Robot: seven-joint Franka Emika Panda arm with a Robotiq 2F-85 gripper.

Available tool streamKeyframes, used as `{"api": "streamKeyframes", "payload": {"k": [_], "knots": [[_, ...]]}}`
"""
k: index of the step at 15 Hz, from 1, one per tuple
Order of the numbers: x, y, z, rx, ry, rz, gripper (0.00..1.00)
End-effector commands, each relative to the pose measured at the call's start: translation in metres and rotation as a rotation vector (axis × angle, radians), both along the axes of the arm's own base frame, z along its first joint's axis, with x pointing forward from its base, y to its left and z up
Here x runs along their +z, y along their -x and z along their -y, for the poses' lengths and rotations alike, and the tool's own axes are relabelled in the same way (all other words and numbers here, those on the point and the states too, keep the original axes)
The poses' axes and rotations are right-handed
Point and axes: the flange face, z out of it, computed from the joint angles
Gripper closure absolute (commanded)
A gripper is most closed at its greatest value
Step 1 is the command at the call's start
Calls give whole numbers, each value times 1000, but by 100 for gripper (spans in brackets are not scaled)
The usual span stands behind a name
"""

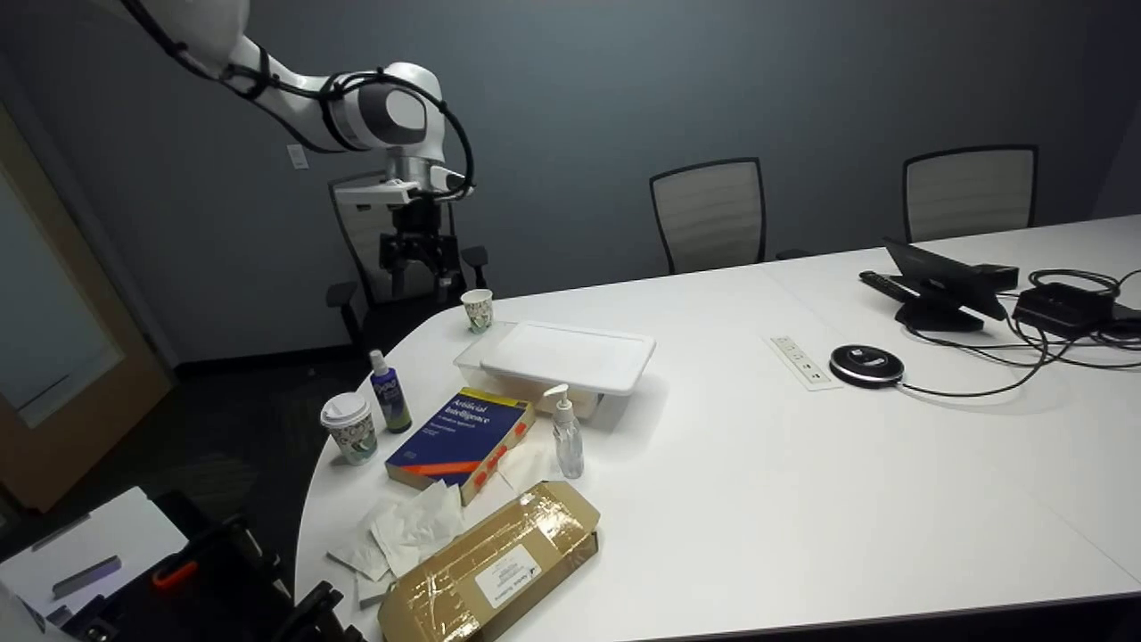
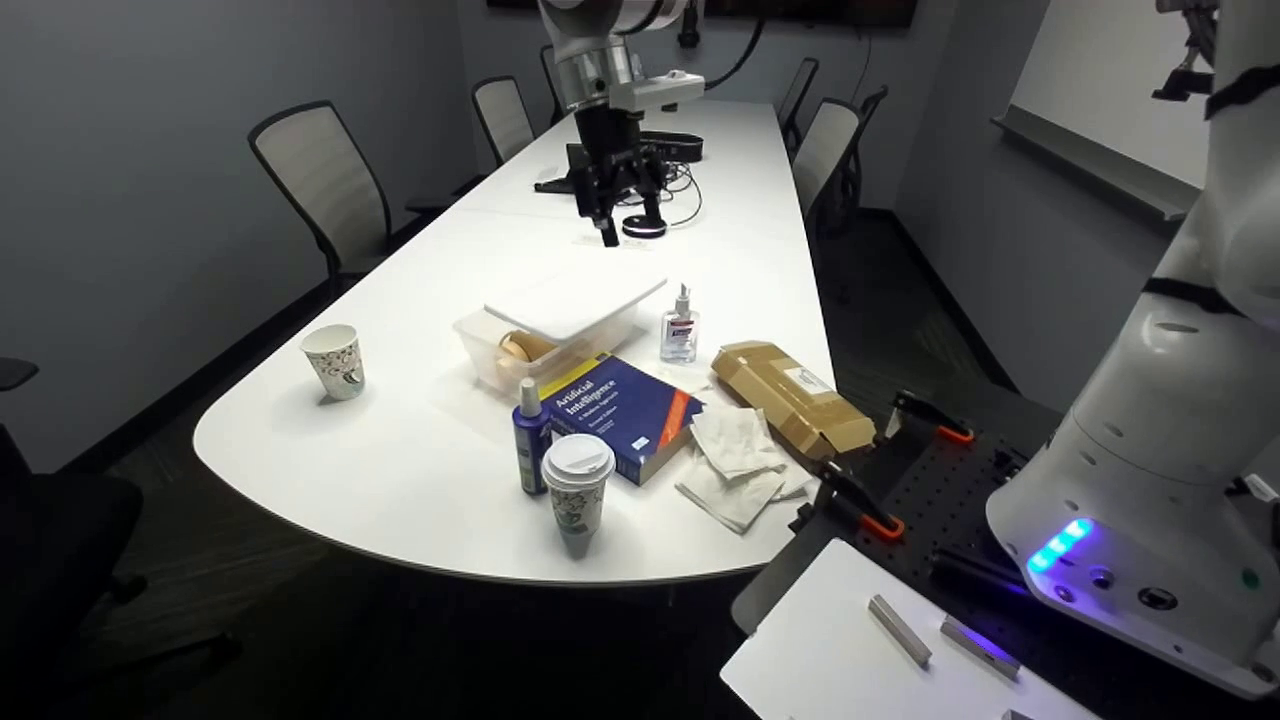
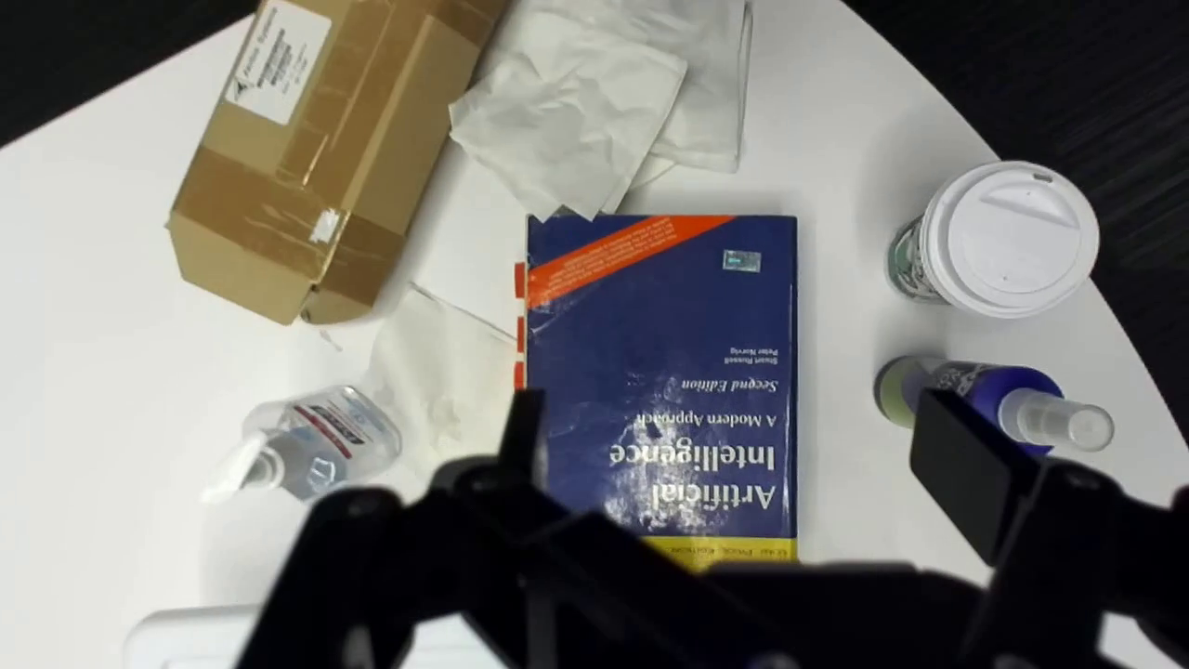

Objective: Fully close the tote

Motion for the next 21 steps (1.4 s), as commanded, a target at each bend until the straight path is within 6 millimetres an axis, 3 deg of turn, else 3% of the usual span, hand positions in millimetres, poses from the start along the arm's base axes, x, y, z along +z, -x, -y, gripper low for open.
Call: {"api": "streamKeyframes", "payload": {"k": [1, 6, 7, 9, 13, 21], "knots": [[-20, -37, -5, 87, -31, 12, 0], [-56, -67, 0, 179, -57, 56, 0], [-51, -54, -1, 147, -57, 37, 0], [-61, -55, 1, 145, -57, 28, 0], [-60, -56, 1, 145, -57, 29, 0], [-105, -88, -30, 183, -54, 114, 0]]}}
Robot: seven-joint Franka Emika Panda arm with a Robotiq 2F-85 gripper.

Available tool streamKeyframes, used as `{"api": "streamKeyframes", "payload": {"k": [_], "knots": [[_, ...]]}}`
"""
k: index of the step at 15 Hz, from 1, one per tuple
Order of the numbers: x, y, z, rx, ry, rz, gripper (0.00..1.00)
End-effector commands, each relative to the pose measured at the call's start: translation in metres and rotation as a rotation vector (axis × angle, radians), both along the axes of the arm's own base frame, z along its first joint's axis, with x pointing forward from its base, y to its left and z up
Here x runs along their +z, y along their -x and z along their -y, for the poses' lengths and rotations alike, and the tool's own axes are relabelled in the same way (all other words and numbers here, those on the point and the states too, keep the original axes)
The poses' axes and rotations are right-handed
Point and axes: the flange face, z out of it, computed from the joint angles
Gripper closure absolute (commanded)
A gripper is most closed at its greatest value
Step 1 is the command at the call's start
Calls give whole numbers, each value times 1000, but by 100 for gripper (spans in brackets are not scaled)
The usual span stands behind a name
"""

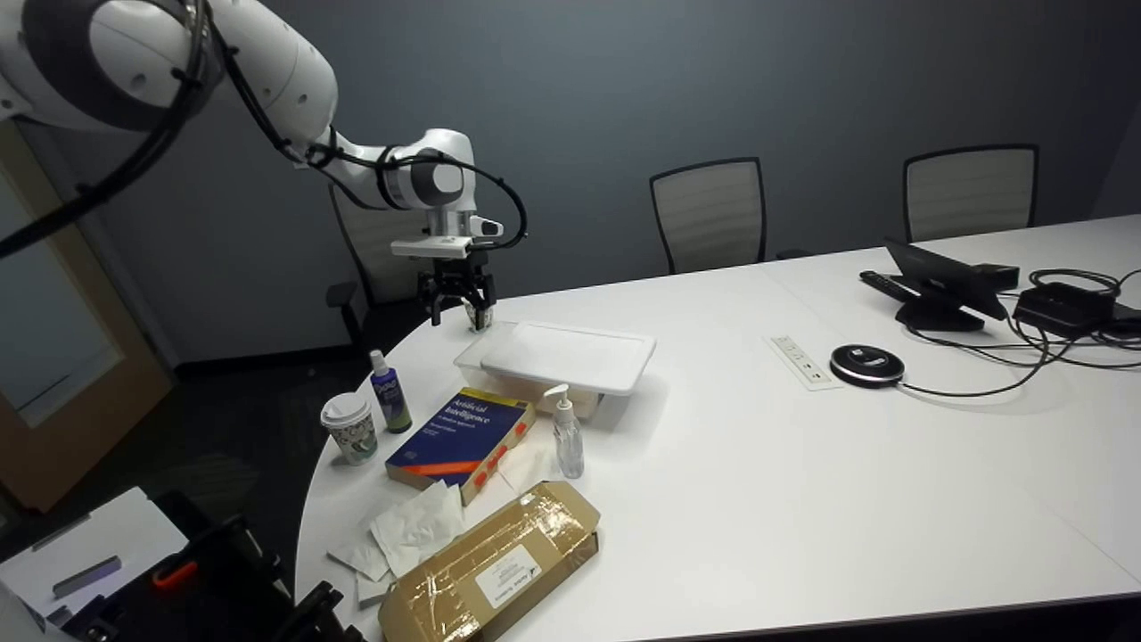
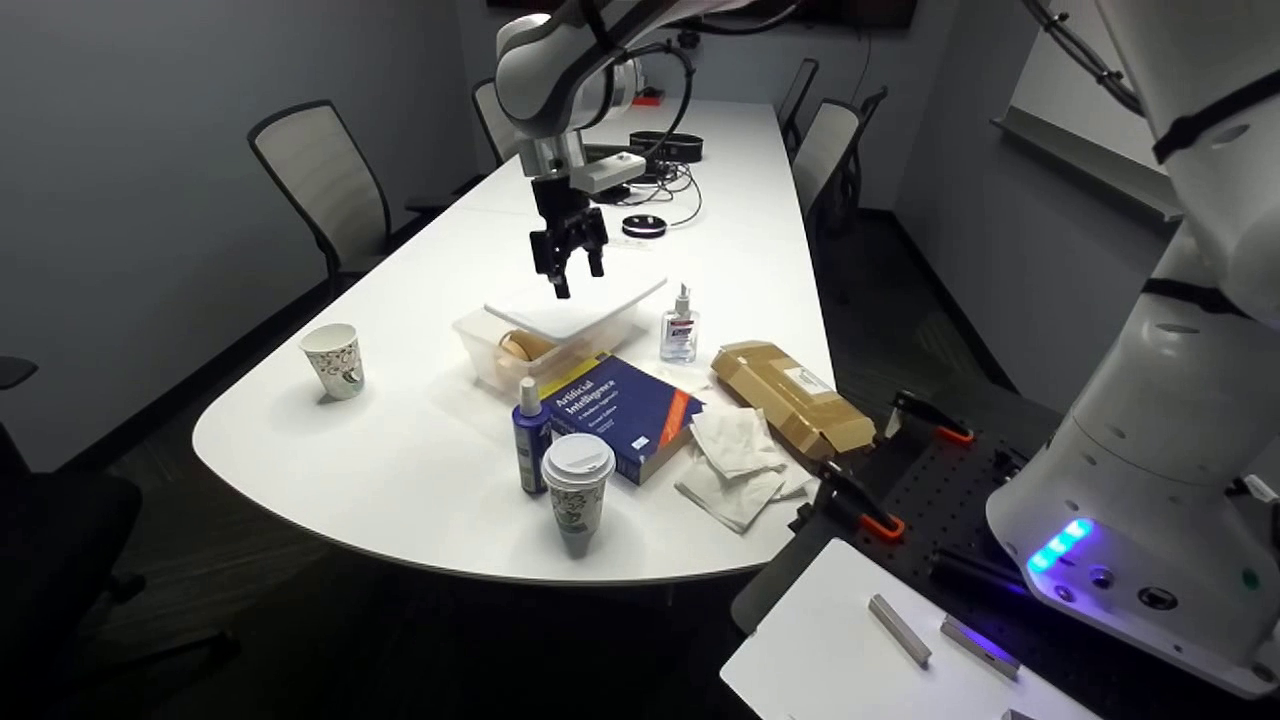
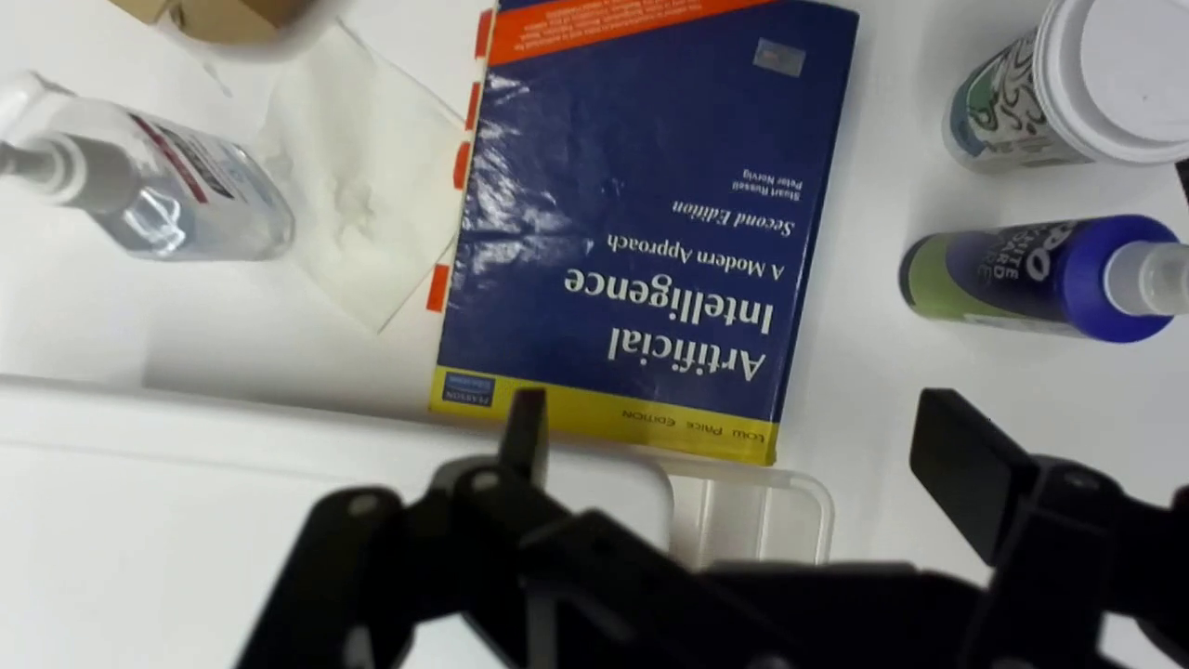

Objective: Fully close the tote

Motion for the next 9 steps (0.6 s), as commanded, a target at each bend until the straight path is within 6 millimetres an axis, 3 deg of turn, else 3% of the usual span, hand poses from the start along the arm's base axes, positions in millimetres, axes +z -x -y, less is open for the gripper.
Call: {"api": "streamKeyframes", "payload": {"k": [1, 9], "knots": [[-13, -22, -11, 11, 15, 60, 0], [-50, -60, -1, -8, 20, 181, 0]]}}
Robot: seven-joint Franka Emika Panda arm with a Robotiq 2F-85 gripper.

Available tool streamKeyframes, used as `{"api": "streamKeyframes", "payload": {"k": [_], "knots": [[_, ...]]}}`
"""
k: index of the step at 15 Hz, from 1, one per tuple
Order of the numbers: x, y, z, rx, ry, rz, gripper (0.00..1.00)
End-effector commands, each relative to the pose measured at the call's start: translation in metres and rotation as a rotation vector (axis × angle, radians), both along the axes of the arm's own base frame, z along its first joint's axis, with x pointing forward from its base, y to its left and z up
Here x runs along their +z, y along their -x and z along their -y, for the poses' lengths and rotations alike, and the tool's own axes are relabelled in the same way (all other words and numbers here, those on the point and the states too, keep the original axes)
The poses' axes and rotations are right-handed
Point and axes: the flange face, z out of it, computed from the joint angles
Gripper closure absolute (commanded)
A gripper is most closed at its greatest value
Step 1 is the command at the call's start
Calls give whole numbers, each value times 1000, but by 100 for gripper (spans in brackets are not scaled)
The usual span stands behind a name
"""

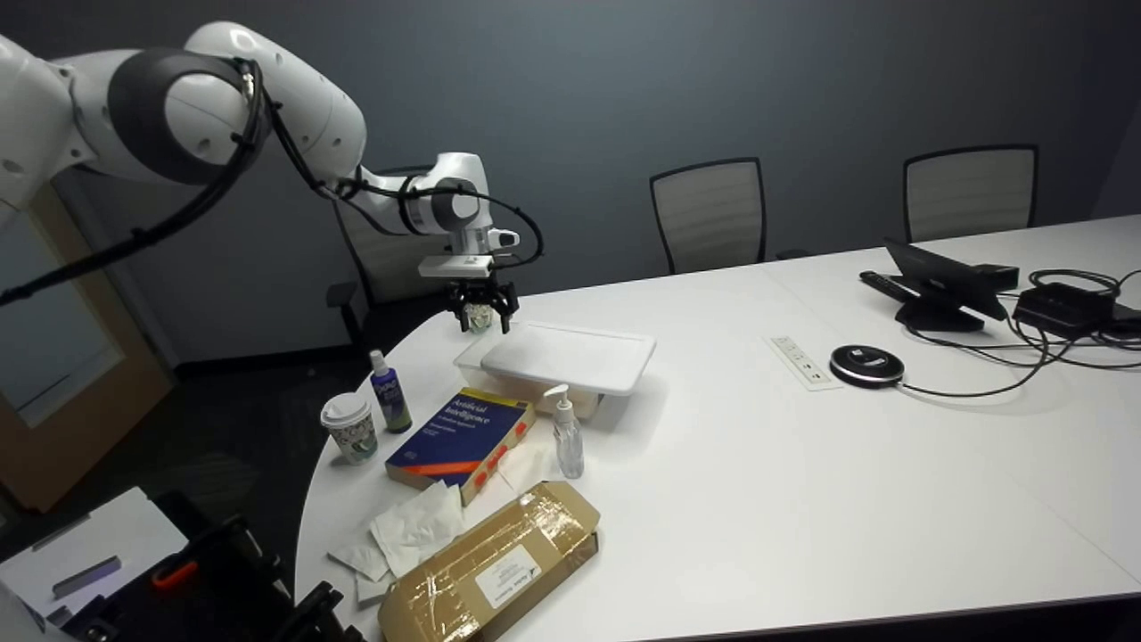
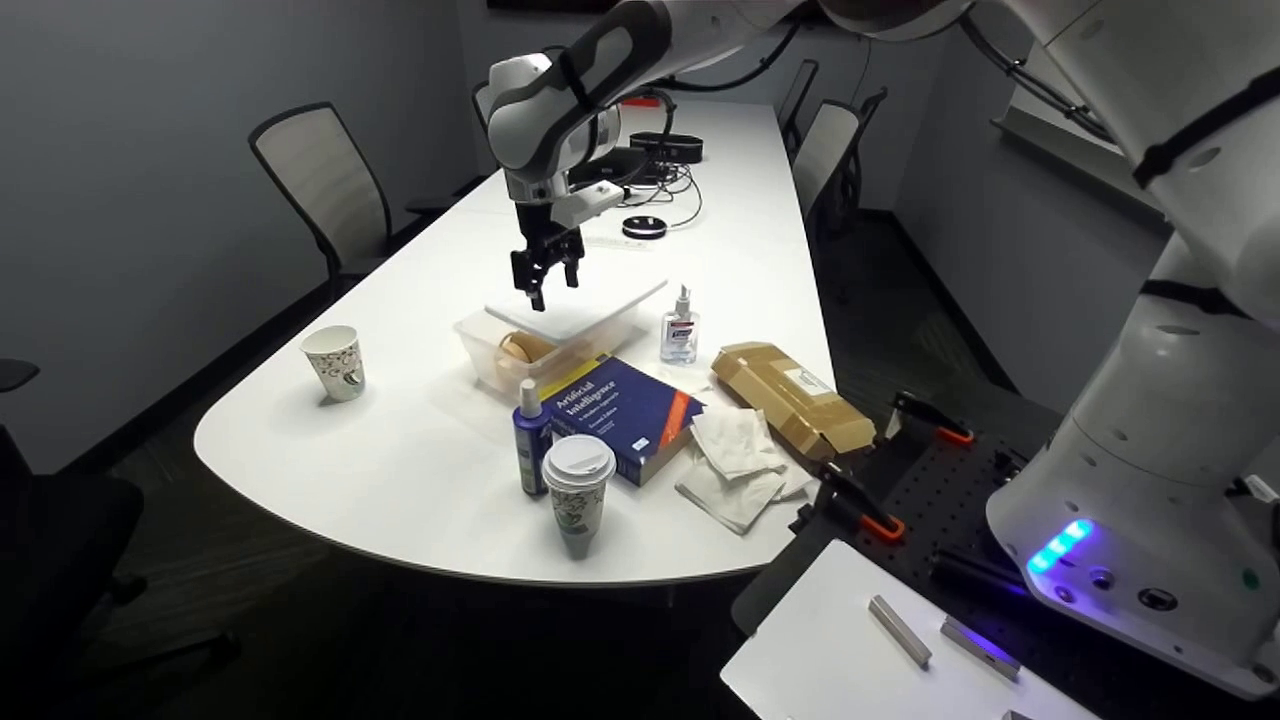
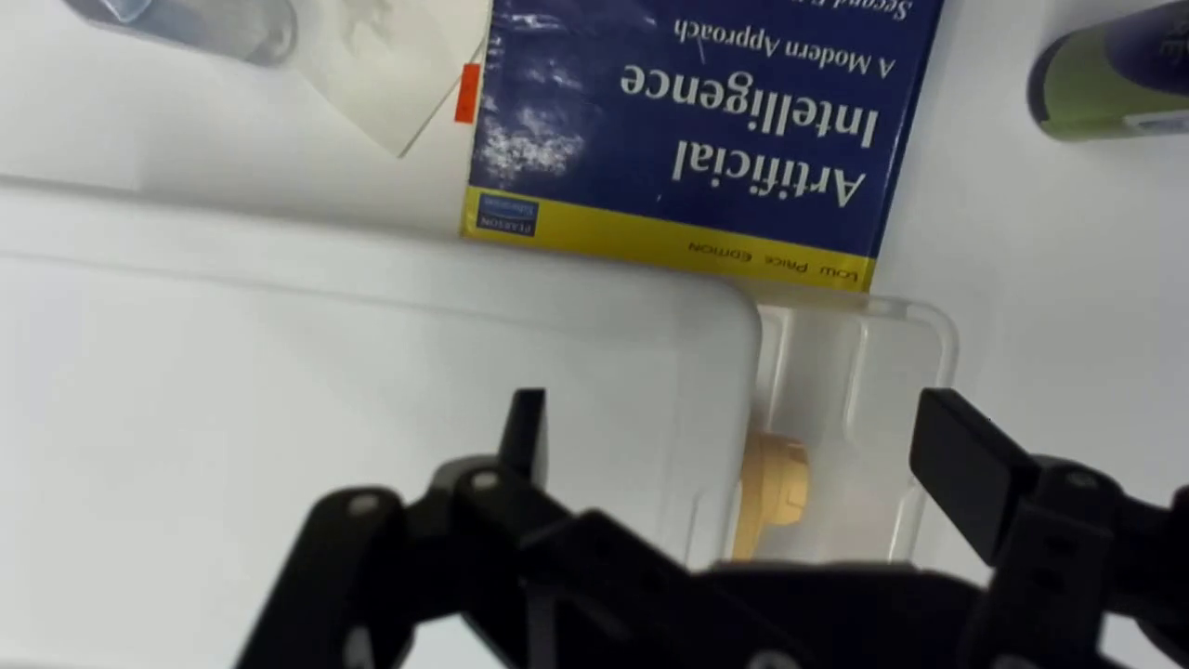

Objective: Fully close the tote

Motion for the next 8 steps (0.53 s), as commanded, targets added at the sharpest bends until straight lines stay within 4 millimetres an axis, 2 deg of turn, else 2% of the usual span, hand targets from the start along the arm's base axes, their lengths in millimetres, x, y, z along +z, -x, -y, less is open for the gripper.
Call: {"api": "streamKeyframes", "payload": {"k": [1, 8], "knots": [[-15, -19, -1, -6, 8, 35, 0], [-50, -31, -17, 18, 5, 45, 0]]}}
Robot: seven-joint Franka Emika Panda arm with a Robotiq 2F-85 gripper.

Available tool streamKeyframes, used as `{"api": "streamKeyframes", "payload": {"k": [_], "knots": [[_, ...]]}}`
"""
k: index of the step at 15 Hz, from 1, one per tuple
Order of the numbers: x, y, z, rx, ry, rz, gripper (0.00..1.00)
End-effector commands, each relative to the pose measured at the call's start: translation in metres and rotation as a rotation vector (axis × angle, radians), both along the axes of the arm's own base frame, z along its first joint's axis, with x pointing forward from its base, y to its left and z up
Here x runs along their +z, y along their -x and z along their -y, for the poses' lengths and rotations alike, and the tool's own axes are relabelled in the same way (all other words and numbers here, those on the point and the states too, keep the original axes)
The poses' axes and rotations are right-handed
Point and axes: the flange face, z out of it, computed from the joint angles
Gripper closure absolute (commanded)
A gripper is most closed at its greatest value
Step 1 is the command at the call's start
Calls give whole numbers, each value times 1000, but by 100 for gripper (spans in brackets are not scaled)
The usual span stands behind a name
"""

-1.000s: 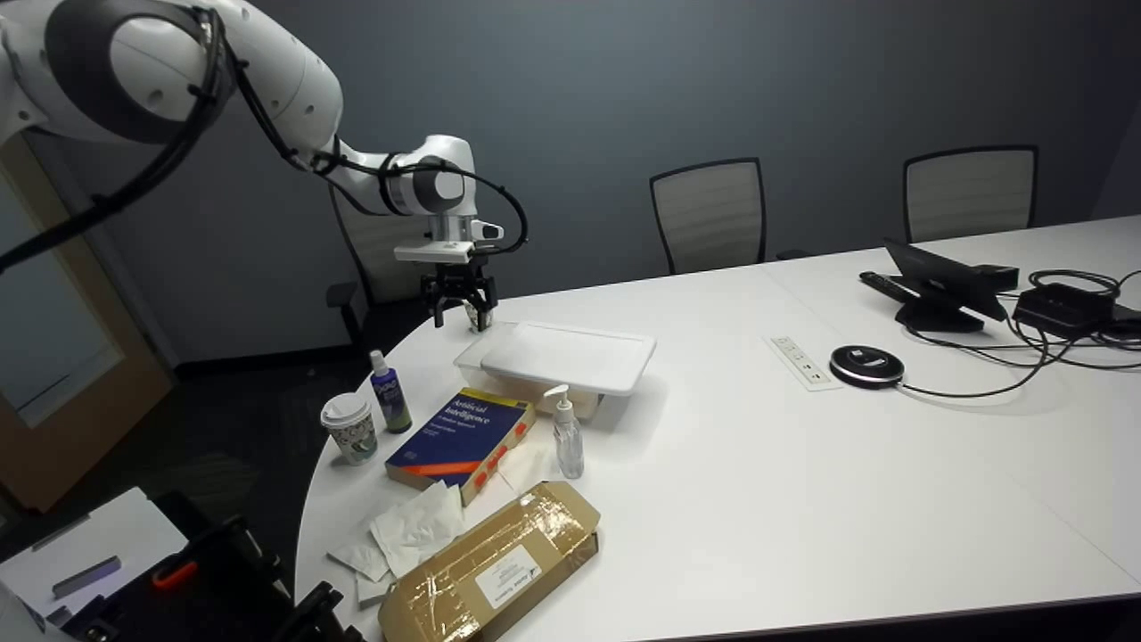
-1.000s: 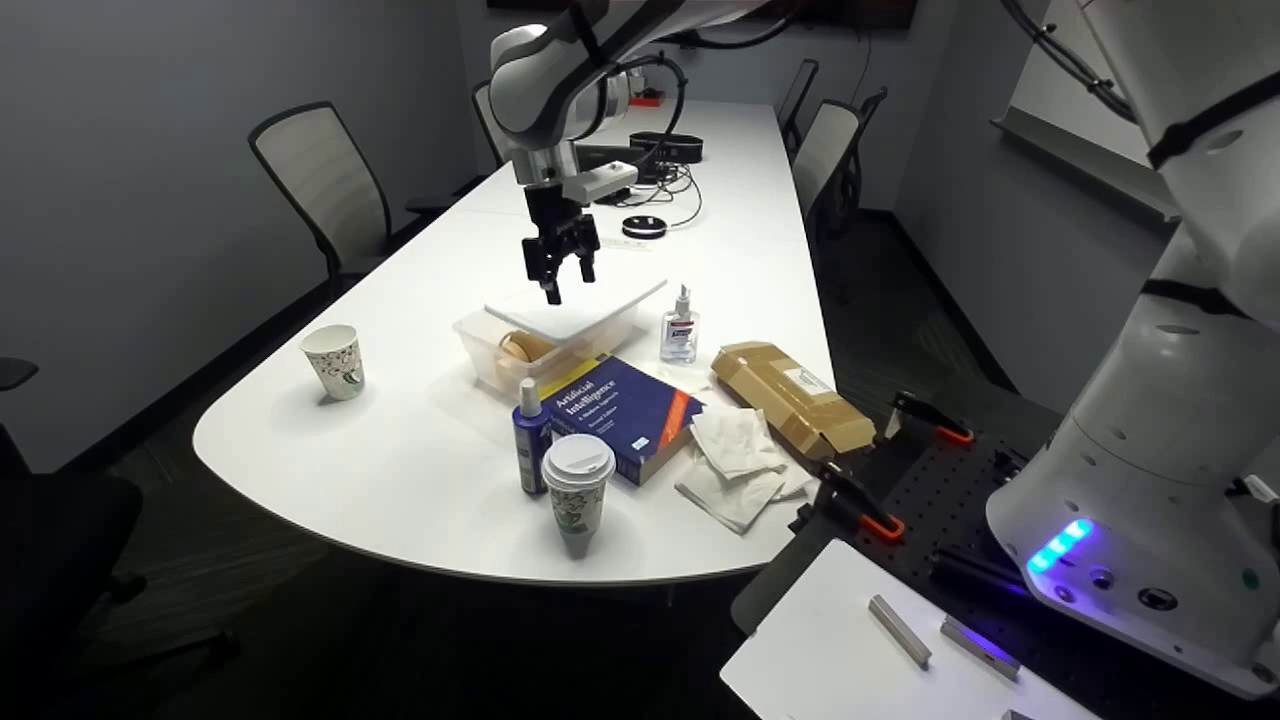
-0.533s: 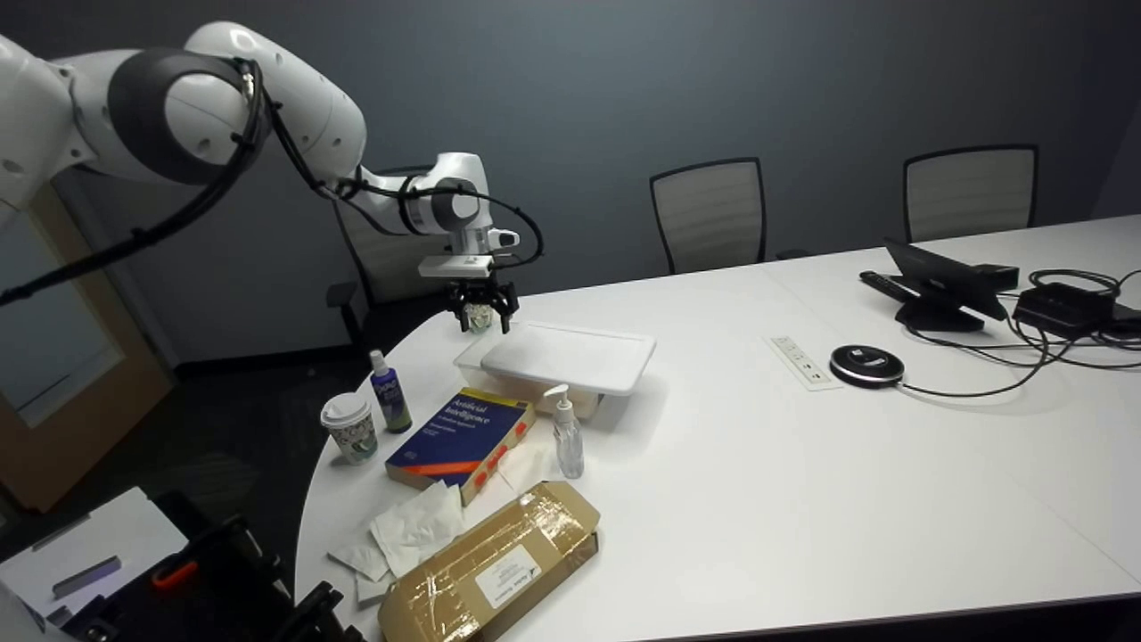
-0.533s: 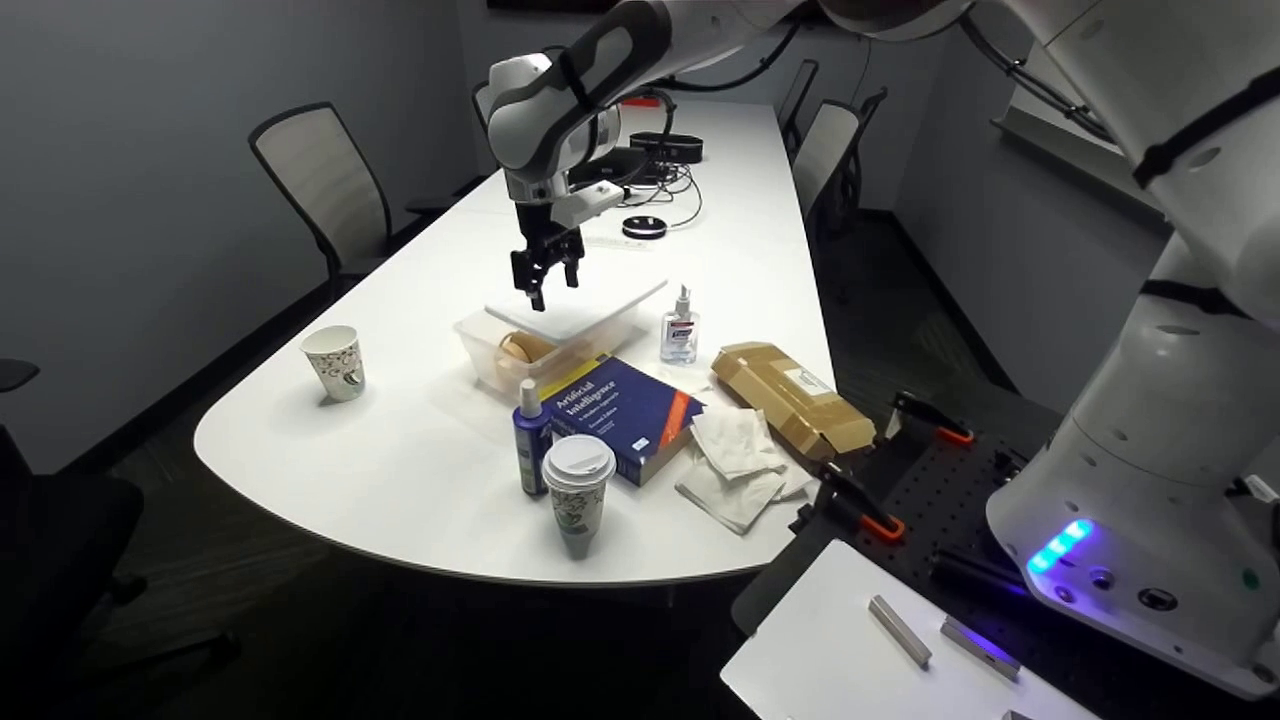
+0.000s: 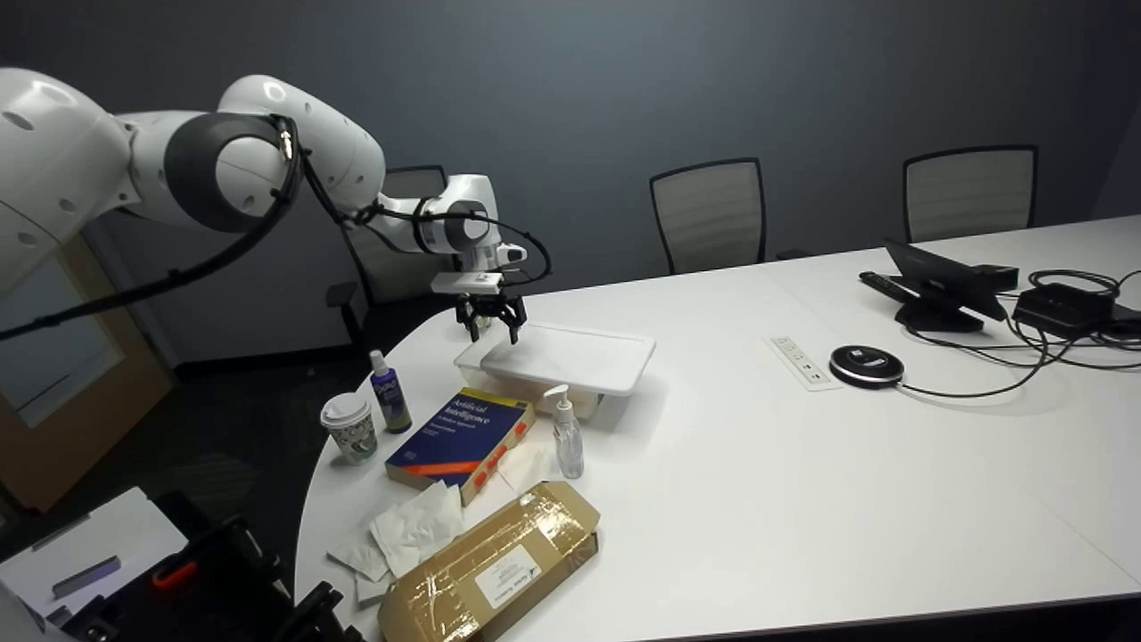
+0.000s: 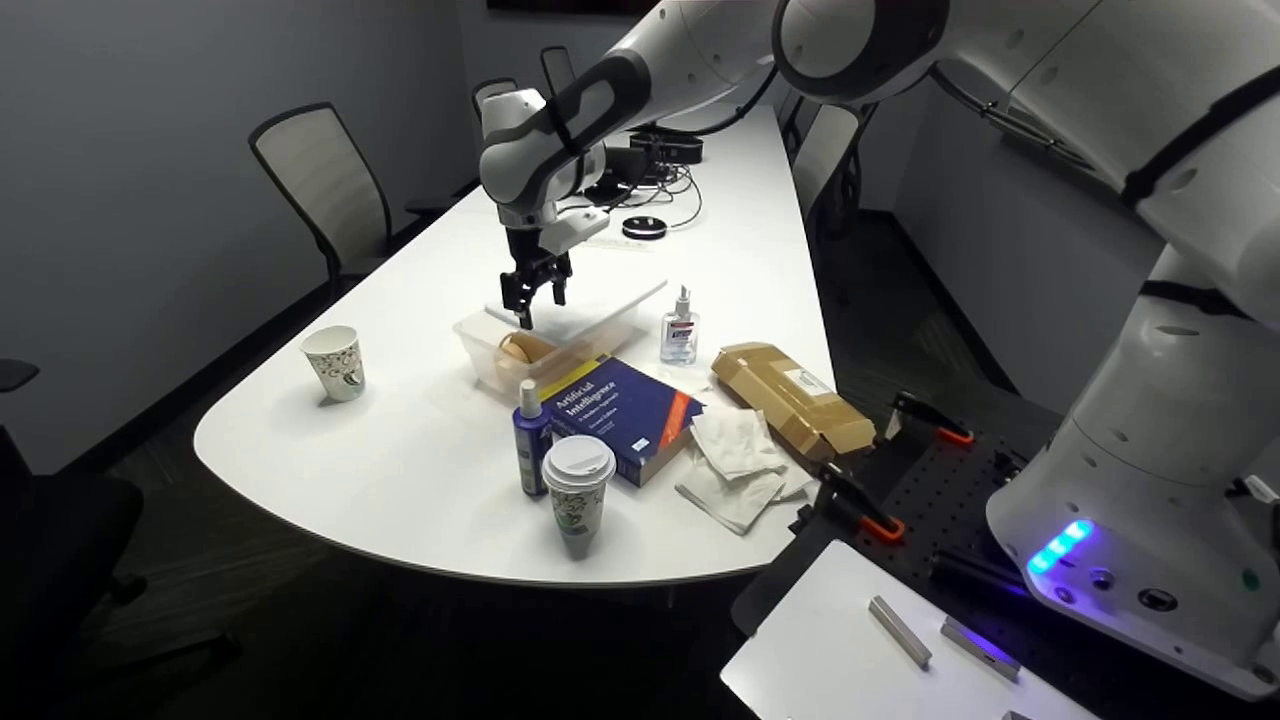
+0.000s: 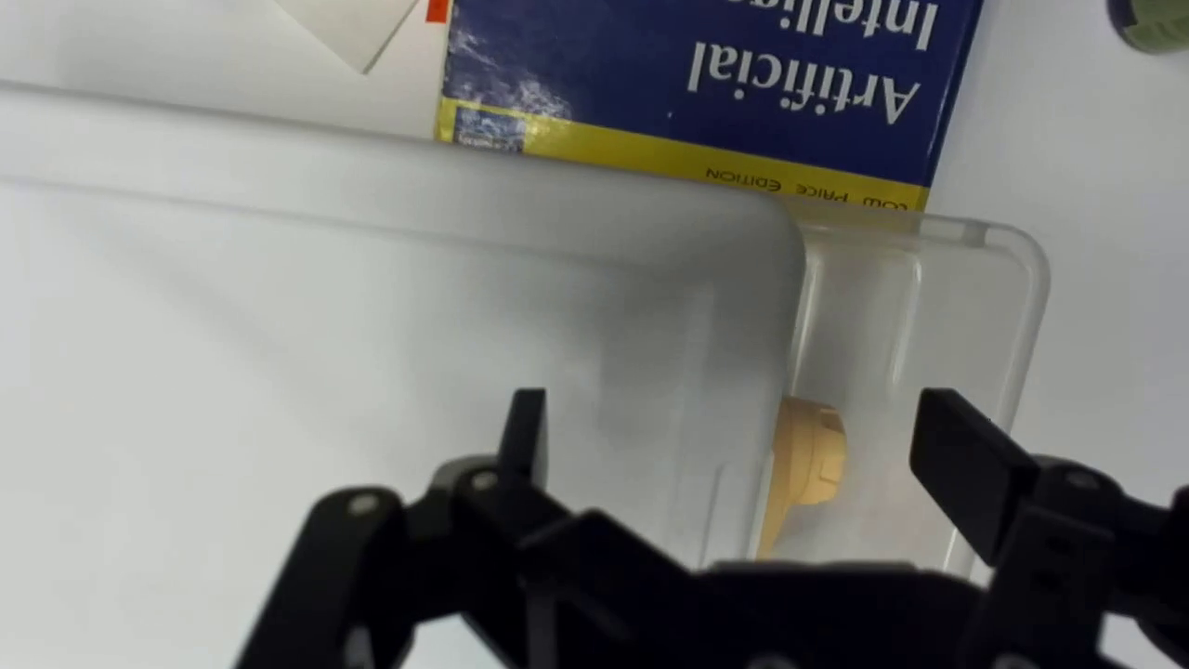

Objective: Fully close the tote

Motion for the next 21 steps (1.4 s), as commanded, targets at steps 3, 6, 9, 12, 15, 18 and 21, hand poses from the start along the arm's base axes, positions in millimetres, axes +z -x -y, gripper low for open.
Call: {"api": "streamKeyframes", "payload": {"k": [3, 6, 9, 12, 15, 18, 21], "knots": [[-24, -9, -20, 24, 1, 15, 0], [-34, -9, -28, 26, -6, 9, 0], [-35, -11, -33, 31, -24, 0, 0], [-36, -12, -39, 36, -50, -8, 0], [-37, -11, -45, 48, -77, -26, 0], [-38, -11, -54, 64, -114, -44, 0], [-40, -10, -63, 87, -147, -61, 0]]}}
